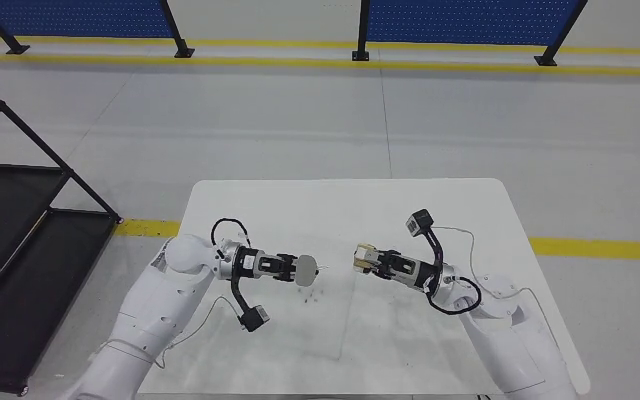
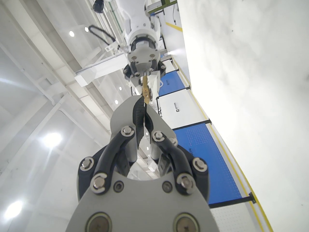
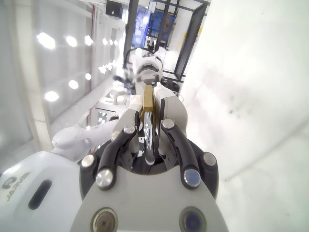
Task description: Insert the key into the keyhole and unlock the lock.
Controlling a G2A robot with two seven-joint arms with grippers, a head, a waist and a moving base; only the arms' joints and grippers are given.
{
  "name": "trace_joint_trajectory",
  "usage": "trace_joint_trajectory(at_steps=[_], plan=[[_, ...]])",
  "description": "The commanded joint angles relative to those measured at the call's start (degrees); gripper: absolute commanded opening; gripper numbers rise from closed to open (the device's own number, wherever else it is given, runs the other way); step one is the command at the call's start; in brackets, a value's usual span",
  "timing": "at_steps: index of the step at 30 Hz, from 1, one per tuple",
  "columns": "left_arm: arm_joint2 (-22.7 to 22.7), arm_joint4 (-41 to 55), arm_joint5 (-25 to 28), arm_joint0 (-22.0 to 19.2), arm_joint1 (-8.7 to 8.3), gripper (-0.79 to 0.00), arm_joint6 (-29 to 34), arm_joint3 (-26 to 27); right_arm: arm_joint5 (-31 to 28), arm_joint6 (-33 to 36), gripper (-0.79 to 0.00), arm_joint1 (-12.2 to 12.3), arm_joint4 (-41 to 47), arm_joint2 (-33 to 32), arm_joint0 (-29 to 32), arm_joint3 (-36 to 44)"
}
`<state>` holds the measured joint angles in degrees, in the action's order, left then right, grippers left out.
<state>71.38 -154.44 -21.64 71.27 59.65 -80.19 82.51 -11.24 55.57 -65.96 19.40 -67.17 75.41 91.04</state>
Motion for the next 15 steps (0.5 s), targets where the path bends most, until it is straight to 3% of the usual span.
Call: trace_joint_trajectory(at_steps=[1, 8, 15], plan=[[0.3, -0.5, 0.1, -0.1, -0.28, -0.785, -0.9, 0.1, 2.0, 2.2, -0.785, 0.2, -1.2, -0.3, -1.1, 0.8], [-0.1, 2.5, 1.3, -0.1, -0.85, -0.785, -3.7, -0.2, 7.0, 12.0, -0.785, 0.7, -3.0, 1.3, -5.4, 1.0], [-2.2, 3.8, 1.8, -0.4, -1.37, -0.785, -4.3, 0.2, 8.0, 14.6, -0.785, 0.7, -3.2, 3.8, -7.6, -0.6]])
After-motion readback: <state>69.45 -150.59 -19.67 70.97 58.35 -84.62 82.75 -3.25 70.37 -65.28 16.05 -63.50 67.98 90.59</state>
